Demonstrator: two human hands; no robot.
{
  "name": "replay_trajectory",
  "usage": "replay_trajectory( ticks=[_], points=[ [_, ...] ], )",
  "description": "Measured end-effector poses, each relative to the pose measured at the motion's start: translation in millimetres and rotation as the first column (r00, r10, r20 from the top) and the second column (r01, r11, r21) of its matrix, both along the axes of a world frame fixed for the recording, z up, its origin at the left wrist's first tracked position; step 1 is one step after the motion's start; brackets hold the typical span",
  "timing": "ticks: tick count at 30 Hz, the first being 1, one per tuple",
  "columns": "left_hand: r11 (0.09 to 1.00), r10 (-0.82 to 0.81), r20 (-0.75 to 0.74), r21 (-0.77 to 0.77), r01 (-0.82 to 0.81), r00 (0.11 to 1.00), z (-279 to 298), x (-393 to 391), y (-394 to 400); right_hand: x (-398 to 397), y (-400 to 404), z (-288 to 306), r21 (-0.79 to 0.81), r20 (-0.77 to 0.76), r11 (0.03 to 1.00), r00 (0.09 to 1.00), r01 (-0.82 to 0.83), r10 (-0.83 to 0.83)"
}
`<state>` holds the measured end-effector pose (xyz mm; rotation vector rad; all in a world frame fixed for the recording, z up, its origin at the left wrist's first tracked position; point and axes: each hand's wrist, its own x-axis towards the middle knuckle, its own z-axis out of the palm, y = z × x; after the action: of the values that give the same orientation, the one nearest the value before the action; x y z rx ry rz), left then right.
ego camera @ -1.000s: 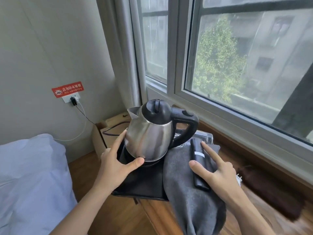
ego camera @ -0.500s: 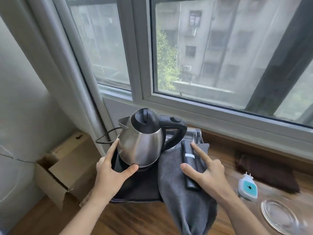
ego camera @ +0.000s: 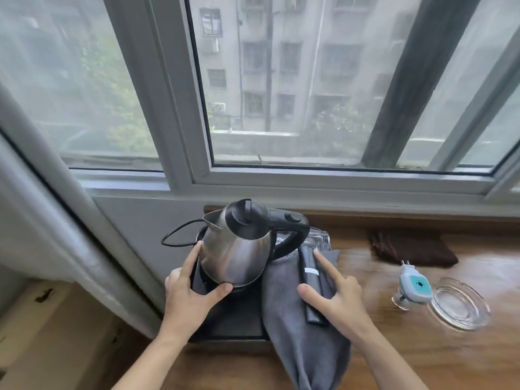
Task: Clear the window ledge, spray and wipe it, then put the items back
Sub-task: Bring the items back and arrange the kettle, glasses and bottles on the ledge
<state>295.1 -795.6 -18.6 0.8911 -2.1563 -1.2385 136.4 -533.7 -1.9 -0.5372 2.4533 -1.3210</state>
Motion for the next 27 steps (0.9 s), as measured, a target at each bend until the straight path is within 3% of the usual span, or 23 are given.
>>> replay_trajectory(
  ticks=[13,27],
  points=[
    [0.997,-0.065,0.083,0.037,0.062,0.994,-36.7,-33.9,-44.9,-30.2,-31.4,-47.1,0.044,0.046,0.997,0.997,0.06,-0.062],
    [0.998,-0.067,0.057,-0.009,0.068,0.996,-53.2,-46.9,-51.2,-42.3,-36.6,-50.2,0.092,0.106,0.994,0.992,0.054,-0.064]
  ],
)
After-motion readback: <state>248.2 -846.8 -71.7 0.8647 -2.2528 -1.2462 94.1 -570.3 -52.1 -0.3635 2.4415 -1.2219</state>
